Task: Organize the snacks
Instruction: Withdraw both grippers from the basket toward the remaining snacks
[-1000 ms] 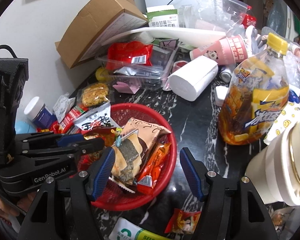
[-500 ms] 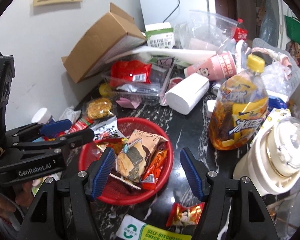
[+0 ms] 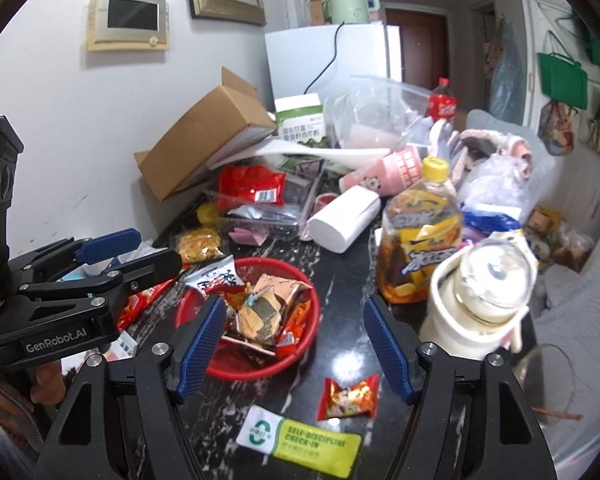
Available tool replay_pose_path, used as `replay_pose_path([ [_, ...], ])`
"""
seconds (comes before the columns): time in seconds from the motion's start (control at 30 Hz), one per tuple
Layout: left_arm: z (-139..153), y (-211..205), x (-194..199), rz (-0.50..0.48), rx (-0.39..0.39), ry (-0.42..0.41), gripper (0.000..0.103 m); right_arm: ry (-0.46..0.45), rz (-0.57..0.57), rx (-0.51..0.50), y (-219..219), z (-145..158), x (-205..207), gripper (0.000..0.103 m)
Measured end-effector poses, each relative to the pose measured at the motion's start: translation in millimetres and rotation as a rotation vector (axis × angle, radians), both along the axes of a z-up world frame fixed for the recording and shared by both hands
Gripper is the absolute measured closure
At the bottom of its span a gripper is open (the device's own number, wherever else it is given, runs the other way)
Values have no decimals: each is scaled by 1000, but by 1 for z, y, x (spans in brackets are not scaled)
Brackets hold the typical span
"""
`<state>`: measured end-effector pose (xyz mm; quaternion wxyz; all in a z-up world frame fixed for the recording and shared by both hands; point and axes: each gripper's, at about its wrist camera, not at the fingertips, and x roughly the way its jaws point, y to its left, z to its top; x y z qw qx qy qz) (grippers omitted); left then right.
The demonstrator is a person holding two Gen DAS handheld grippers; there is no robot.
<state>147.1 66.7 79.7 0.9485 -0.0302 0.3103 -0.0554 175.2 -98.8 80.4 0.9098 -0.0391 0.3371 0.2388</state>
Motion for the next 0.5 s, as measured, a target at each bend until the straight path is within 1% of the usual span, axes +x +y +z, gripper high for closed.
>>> replay_pose_path([
  [0.13, 8, -12, -13, -44, 3, -30, 39, -22, -24, 4, -10, 8, -18, 31],
  [0.23, 12, -22, -22, -58, 34, -63, 39, -34, -41, 6, -17, 11, -32, 30],
  [0.4, 13, -39, -34, -123, 43, -77, 39, -48, -77, 9, -31, 13, -53, 30],
  [0.5, 13, -52, -40, -164, 55, -85, 39, -54, -103, 7, -41, 12, -65, 26],
])
